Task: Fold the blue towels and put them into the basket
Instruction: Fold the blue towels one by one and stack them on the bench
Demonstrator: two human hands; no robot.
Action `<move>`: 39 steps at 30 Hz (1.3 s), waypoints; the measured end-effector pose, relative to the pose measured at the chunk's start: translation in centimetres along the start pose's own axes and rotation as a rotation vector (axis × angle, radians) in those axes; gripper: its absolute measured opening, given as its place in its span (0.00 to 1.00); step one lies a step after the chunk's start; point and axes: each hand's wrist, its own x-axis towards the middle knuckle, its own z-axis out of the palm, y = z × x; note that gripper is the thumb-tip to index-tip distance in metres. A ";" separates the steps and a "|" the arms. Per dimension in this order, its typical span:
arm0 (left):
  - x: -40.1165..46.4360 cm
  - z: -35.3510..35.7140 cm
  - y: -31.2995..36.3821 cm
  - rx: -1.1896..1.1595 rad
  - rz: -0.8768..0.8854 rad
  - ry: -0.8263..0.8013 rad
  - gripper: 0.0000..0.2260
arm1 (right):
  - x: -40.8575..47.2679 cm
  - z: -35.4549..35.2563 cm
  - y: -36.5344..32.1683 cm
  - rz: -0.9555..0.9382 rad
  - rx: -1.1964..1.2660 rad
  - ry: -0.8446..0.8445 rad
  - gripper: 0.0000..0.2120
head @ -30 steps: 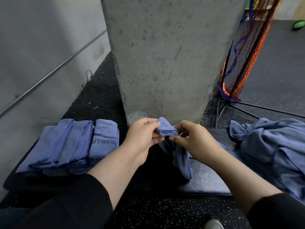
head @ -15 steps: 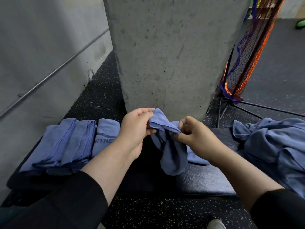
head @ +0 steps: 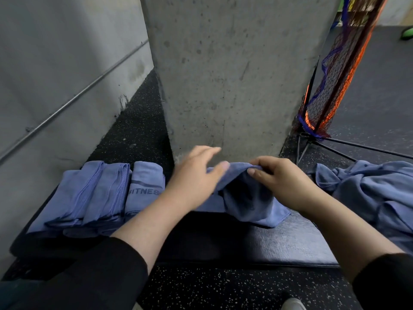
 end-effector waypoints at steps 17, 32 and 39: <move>0.7 -0.5 -0.2 -0.504 -0.367 0.043 0.12 | 0.2 -0.9 1.1 0.076 0.140 0.083 0.06; -1.0 1.6 2.8 -0.372 -0.109 -0.183 0.16 | 0.4 1.4 -1.1 0.111 0.106 0.157 0.11; -1.0 1.9 2.9 -0.356 -0.089 -0.087 0.04 | 0.4 2.1 -1.2 0.083 0.092 0.125 0.09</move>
